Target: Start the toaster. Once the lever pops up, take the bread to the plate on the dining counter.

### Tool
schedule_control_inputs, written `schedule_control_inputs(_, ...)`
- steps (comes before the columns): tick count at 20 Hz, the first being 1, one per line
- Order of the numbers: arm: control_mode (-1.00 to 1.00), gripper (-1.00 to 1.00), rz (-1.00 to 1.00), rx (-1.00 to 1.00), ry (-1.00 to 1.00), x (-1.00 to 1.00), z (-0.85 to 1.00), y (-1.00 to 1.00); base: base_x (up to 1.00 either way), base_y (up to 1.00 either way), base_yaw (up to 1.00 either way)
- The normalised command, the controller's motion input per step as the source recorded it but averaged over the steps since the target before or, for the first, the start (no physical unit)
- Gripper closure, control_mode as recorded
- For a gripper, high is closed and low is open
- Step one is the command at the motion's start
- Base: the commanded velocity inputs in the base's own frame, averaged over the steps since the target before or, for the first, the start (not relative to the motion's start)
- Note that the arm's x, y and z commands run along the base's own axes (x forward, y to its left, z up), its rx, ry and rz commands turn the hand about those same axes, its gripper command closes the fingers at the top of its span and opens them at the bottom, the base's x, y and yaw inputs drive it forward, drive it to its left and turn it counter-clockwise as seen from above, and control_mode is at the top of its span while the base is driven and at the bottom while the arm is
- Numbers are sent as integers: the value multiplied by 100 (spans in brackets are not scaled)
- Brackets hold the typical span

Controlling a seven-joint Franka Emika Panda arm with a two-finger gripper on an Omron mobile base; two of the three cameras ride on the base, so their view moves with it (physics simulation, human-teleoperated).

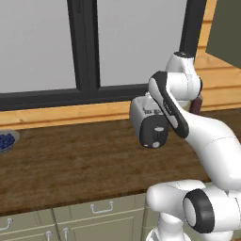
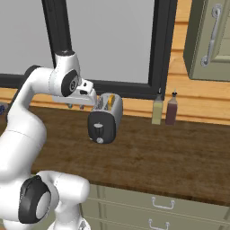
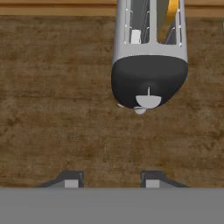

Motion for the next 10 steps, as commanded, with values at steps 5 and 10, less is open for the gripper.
schedule_control_inputs(5, -100, -100, 0, 0, 1, -26, -11, -19, 0, 0, 0)
schedule_control_inputs(10, -100, -100, 0, 0, -2, -46, -41, -34, 0, 0, 0)
